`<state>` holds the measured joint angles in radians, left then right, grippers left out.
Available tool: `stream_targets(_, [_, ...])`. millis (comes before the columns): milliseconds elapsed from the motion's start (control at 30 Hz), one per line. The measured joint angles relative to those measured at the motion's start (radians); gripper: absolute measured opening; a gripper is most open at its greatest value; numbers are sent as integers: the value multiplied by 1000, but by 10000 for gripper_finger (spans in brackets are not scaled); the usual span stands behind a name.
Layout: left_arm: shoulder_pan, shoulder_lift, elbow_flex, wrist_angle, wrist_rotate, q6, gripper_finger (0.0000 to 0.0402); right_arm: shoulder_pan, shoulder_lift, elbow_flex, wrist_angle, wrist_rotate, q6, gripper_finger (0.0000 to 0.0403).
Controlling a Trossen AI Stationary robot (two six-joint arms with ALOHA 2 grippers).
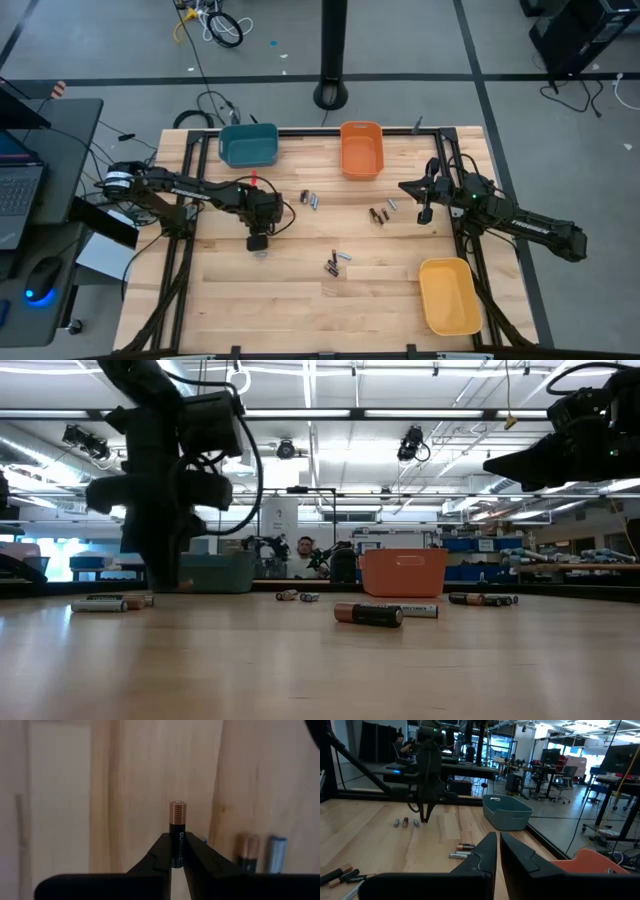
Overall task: Sort batteries
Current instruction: Put the small black battery into the orange bin
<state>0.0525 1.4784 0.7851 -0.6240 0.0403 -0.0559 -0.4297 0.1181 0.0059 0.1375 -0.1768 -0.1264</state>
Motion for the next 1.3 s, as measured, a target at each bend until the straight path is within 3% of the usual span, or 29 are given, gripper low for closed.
stream_targets(433, [65, -1, 131, -29, -5, -47, 35, 0, 0, 0, 2, 0, 0, 34])
stream_targets(767, [178, 16, 326, -61, -6, 64, 35, 0, 0, 0, 2, 0, 0, 34])
stream_targets(1033, [248, 175, 599, -204, -7, 190, 35, 0, 0, 0, 2, 0, 0, 34])
stream_targets(1300, [300, 411, 991, -368, -17, 316, 35, 0, 0, 0, 2, 0, 0, 34])
